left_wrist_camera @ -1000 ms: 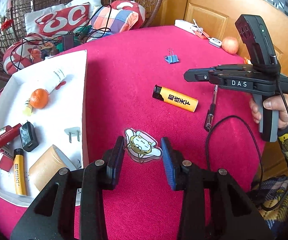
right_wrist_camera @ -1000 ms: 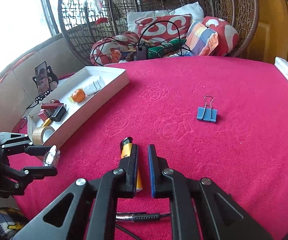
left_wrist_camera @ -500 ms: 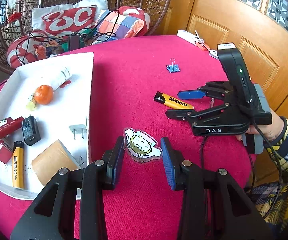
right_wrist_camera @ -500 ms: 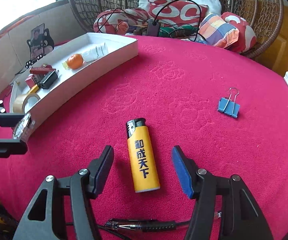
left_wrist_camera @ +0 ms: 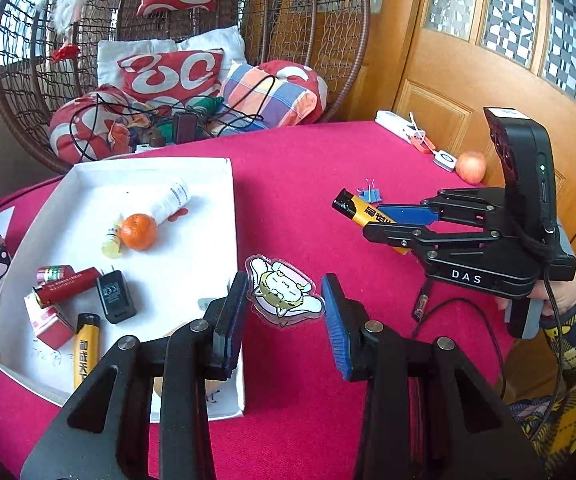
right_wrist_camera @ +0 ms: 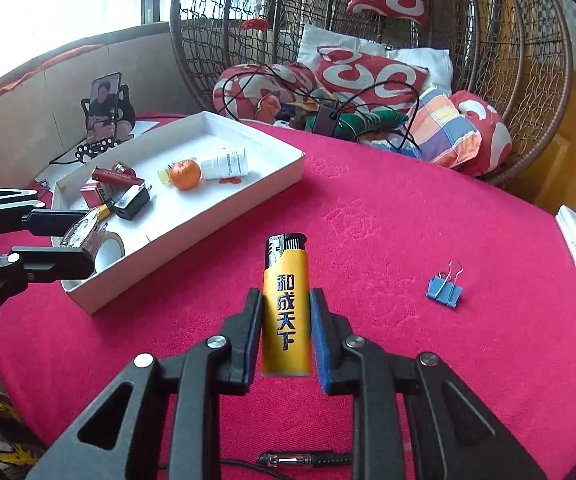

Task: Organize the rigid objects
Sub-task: 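Carry the yellow lighter into the white tray and open the right tool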

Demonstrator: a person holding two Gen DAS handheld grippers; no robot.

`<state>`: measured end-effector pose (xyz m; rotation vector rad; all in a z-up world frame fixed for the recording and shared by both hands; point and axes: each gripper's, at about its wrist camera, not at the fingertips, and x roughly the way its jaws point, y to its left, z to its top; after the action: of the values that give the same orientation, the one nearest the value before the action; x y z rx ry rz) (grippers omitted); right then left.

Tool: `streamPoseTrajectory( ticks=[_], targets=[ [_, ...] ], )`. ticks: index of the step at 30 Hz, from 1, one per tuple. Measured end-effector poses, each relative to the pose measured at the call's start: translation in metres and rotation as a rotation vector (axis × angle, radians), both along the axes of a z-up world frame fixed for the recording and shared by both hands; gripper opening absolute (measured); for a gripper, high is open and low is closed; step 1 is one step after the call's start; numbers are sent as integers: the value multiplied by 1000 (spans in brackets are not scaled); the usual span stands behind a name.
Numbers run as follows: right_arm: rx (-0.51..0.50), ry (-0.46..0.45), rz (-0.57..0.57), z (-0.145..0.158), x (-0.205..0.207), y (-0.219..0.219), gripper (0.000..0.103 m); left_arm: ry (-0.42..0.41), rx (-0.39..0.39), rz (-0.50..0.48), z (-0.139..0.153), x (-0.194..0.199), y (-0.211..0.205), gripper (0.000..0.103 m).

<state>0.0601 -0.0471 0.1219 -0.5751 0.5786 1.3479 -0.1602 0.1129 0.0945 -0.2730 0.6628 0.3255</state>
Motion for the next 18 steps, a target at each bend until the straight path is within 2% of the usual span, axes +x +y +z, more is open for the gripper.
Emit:
streamPoseTrajectory(
  ticks=[9,18],
  targets=[
    [60,-36,40,28,-28,30,22,-70,29,136,24,-29,47,36],
    [89,-100,123,50,-60,66,22,-86,26,253,23,-52,83,36]
  ],
)
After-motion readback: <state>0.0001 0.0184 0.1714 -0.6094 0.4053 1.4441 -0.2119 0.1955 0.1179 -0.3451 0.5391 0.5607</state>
